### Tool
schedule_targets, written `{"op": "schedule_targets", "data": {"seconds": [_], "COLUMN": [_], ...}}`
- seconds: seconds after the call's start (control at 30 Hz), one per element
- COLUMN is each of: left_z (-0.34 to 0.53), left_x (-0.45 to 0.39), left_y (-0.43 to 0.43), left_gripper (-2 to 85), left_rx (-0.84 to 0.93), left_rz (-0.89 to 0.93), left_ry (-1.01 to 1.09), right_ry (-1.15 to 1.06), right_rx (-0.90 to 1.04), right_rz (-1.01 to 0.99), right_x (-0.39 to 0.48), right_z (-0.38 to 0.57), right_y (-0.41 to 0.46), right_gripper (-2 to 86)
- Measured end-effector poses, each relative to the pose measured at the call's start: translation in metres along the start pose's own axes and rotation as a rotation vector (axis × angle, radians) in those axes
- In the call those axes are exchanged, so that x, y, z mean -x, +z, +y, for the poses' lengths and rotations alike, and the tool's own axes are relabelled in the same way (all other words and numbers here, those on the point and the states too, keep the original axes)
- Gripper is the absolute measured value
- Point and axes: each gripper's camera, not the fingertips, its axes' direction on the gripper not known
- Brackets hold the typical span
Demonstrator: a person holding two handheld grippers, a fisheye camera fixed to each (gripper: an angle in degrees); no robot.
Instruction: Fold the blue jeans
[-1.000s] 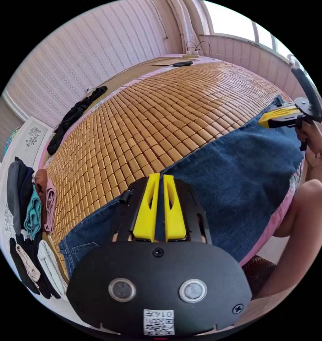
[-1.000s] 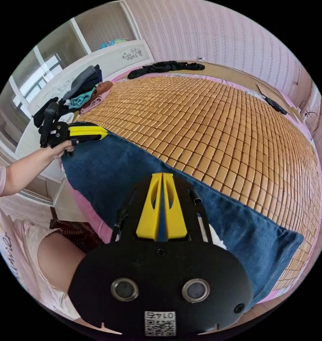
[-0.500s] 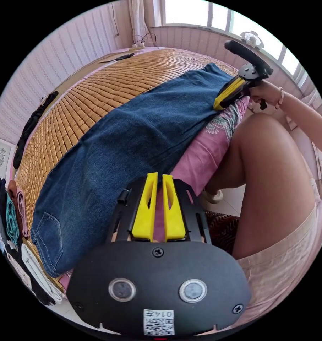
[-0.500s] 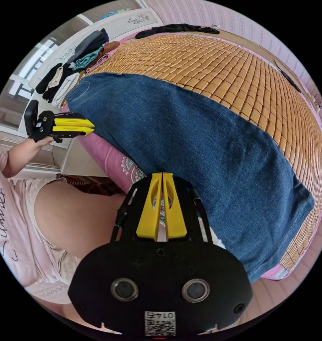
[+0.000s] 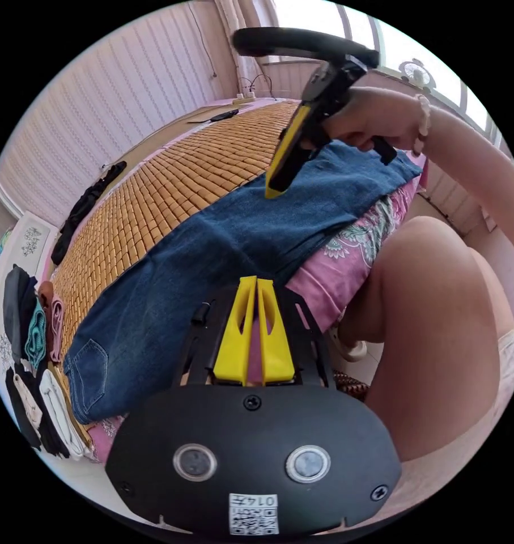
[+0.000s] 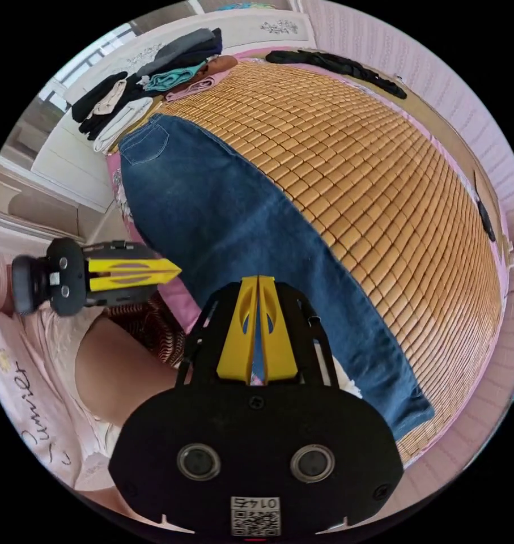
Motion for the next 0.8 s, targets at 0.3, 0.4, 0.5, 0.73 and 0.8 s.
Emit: {"op": "schedule_targets", "data": {"seconds": [0.3,0.4,0.5,0.73,0.8], "left_z": [0.02,0.017,0.015,0.001,-0.006], "left_x": [-0.023,-0.014,-0.011,-0.008,-0.011], "left_y": [0.034,0.039,0.044,0.061,0.065], "left_gripper": [-1.0,-1.0,-1.0,-1.0,-1.0], "left_rx": [-0.093,-0.083,-0.087,-0.062,-0.042], "left_rz": [-0.024,0.056,0.091,0.17,0.168], "left_ry": [0.007,-0.037,-0.022,-0.047,-0.032], "right_ry": [-0.087,-0.066,-0.038,-0.125,-0.118], "right_rx": [0.268,0.342,0.35,0.369,0.384], "right_rz": [0.068,-0.054,-0.072,0.118,0.13], "right_x": [0.014,-0.005,-0.008,0.01,0.01], "right_z": [-0.116,-0.135,-0.142,-0.159,-0.16], "right_y": [0.063,0.068,0.071,0.081,0.093], "right_gripper": [-0.6,-0.6,-0.6,-0.5,-0.4]}}
